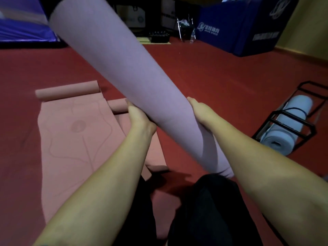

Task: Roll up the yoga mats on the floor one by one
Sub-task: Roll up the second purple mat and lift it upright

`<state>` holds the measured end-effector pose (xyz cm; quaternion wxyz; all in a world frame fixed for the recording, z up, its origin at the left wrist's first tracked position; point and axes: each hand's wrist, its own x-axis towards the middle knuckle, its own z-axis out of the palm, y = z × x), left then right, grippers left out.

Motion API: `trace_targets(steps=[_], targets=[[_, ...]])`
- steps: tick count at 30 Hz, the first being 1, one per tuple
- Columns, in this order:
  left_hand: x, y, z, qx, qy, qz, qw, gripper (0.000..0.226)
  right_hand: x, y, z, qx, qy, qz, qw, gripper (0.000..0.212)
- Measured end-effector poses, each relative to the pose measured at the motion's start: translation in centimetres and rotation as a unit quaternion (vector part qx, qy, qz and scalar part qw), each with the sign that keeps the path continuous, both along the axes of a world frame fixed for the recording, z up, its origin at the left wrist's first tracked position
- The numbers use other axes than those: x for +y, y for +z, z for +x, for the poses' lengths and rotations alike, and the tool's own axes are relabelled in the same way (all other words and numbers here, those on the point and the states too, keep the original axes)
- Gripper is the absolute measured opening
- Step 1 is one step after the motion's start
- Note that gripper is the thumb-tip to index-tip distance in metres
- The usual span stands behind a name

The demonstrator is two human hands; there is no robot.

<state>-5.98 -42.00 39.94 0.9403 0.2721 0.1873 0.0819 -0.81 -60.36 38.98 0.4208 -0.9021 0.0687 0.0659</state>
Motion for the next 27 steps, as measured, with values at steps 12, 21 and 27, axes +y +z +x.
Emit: trace_targets(steps=[12,21,27], targets=[[-0.6,-3.7,-0.9,0.018,-0.002,0.126,0.992,0.039,3.4,-8.3,-4.2,-0.210,-0.115,0.070,0.968,0.025],[-0.5,-7.4,-0.8,0.033,-0.051,0.187,0.980,0.037,4.8,-12.7,-5.2,-0.076,-0.130,0.318,0.936,0.046],[-0.3,-8.4,-0.3,0.032,-0.055,0.173,0.983,0.035,4.1,-13.5,-4.8,-0.104,-0.106,0.301,0.942,0.026]])
